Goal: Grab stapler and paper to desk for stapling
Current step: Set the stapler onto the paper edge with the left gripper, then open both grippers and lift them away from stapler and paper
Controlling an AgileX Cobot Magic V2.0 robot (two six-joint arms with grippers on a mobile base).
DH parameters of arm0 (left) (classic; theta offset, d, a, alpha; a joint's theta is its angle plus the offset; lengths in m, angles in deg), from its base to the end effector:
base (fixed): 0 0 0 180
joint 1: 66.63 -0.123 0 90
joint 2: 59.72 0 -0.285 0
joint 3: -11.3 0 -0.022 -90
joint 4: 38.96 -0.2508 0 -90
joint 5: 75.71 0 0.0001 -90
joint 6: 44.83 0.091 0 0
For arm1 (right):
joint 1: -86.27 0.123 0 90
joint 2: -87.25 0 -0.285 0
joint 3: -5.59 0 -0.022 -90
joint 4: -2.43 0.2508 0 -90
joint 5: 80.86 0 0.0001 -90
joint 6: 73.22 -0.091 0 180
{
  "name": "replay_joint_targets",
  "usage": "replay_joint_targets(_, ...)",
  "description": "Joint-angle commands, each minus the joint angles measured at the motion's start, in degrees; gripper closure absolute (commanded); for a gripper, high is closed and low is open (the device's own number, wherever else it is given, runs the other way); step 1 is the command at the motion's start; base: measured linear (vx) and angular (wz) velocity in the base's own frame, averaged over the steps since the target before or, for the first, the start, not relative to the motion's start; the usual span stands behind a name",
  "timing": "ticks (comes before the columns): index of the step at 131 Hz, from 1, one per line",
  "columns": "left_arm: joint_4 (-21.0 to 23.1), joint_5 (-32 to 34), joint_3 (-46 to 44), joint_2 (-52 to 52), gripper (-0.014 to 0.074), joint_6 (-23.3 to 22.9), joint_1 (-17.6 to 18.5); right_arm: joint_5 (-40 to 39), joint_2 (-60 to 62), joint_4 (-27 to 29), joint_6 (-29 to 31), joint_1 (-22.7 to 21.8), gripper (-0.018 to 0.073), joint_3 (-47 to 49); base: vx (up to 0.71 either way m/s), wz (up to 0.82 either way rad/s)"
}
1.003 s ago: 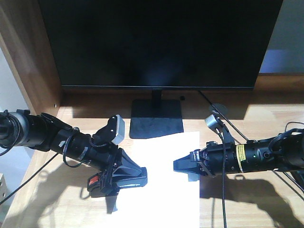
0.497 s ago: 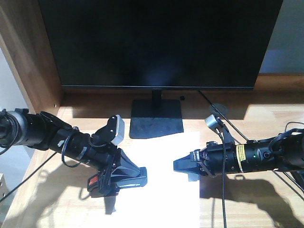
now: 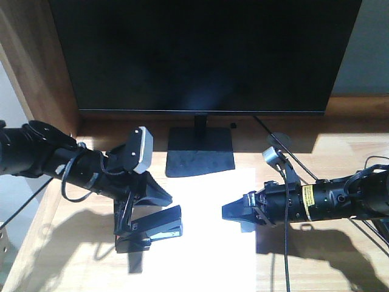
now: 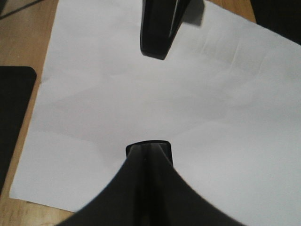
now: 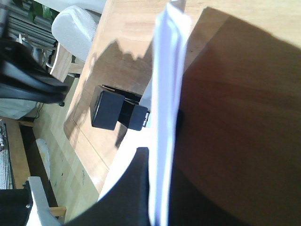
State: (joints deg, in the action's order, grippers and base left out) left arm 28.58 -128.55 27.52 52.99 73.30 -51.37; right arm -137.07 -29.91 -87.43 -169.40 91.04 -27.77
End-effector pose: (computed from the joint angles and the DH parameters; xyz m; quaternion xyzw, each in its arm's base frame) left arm 0.3144 -0.1553 0.1894 0.6278 0.6435 -0.2829 0.3343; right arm 0.2905 0.1001 0.1250 -0.1083 0.8543 0.4752 0.1805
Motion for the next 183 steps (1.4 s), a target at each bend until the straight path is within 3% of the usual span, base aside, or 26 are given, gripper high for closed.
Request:
replay_joint_targets(1, 2.48, -1.78, -0.94, -3.69, 0.0603, -0.87, 0.40, -3.08, 2.07, 1.94, 0.30, -0.20, 0.0549, 1.14, 0.00, 0.00)
replay_joint_targets(19, 2.42, -1.77, -0.94, -3.76, 0.0603, -1.67, 0.40, -2.77, 2.07, 1.94, 0.30, -0.20, 0.0520, 1.14, 0.00, 0.00)
replay_joint_targets(32, 2.42, -1.77, -0.94, -3.76, 0.0603, -1.67, 0.40, -2.19, 2.07, 1.94, 0.30, -0.20, 0.0434, 1.14, 0.00, 0.00)
replay_joint_targets(56, 2.42, -1.77, -0.94, -3.76, 0.0603, -1.67, 0.40, -0.61, 2.07, 1.94, -0.15, -0.20, 0.0137, 1.14, 0.00, 0.00)
replay_joint_targets(77, 2.42, -1.77, -0.94, -3.81, 0.0603, -1.67, 0.40, 5.45, 2.88, 1.00, -1.59, -0.20, -0.0113, 1.14, 0.00, 0.00)
replay_joint_targets(89, 2.42, -1.77, -0.94, -3.81, 0.0603, -1.73, 0.40, 9.90, 4.26, -0.93, -2.08, -0.20, -0.0150, 1.14, 0.00, 0.00)
replay_joint_targets(112, 2.42, -0.77, -0.94, -3.81, 0.0603, -3.49, 0.40, 19.03, 8.05, -6.73, -4.85, -0.20, -0.0115, 1.14, 0.00, 0.00)
replay_joint_targets(130, 0.79, 4.05, -0.94, -4.03, 0.0603, -11.26, 0.40, 25.75, 11.35, -10.77, -7.71, -0.20, -0.0059, 1.14, 0.00, 0.00)
replay_joint_targets(144, -4.01, 9.36, -0.94, -5.18, 0.0603, -19.98, 0.40, 30.56, 14.73, -13.18, -9.55, -0.20, -0.0007, 1.14, 0.00, 0.00)
replay_joint_targets(167, -18.88, 18.90, -0.94, -8.56, 0.0603, -37.25, 0.40, 35.99, 20.41, -13.18, -9.82, -0.20, 0.0078, 1.14, 0.00, 0.00)
replay_joint_targets(183, -29.14, 22.91, -0.94, -11.31, 0.0603, -50.36, -0.09, 39.22, 24.36, -13.18, -9.82, -0.20, 0.0188, 1.14, 0.00, 0.00)
